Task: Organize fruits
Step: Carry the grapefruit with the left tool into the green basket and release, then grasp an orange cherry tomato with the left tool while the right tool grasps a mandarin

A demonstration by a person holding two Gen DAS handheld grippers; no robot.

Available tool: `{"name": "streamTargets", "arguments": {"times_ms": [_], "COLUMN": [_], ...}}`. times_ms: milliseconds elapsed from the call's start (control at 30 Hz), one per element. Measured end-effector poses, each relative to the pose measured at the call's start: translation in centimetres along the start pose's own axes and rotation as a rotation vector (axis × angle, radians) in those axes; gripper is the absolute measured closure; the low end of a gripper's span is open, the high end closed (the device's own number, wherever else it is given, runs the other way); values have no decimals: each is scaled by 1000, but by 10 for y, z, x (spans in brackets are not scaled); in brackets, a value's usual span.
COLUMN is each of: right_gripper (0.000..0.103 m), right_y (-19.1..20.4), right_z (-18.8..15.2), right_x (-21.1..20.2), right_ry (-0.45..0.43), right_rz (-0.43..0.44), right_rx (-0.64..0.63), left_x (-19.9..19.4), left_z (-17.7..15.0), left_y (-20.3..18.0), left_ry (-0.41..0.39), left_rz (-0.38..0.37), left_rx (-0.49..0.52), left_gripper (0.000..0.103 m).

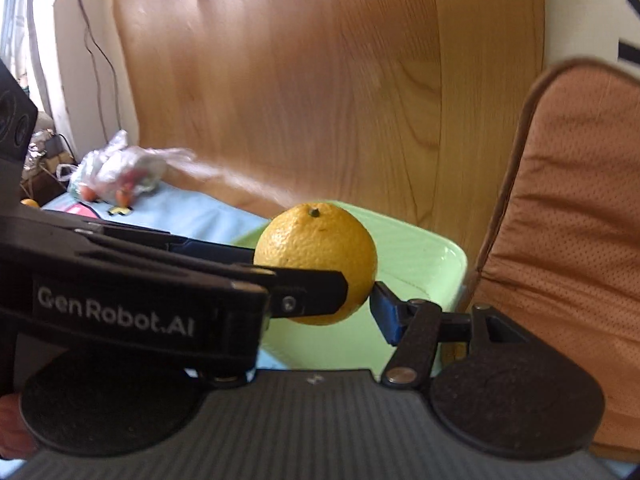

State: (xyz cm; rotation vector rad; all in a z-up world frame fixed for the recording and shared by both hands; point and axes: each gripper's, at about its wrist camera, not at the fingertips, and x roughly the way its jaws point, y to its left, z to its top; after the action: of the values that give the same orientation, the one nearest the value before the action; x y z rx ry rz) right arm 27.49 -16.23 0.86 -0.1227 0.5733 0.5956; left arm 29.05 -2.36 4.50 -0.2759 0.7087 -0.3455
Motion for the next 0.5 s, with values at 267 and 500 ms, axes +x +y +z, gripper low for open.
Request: {"name": "streamTargets", "arguments": {"times_ms": [267,500], "right_gripper": [35,60], "right_y": [-8,-6], "right_z": [2,-11], "right_x": [-7,-66], "right_ry": [-48,-116], "right_rz": [7,58], "right_rx": [-13,3], "left_x": [-25,-108], "left_z": [-1,-24], "left_y": [30,78], "left_ry": [-42,-118], "left_rz": [-51,23], "left_rx": [-31,-40], "left_gripper": [29,28]}}
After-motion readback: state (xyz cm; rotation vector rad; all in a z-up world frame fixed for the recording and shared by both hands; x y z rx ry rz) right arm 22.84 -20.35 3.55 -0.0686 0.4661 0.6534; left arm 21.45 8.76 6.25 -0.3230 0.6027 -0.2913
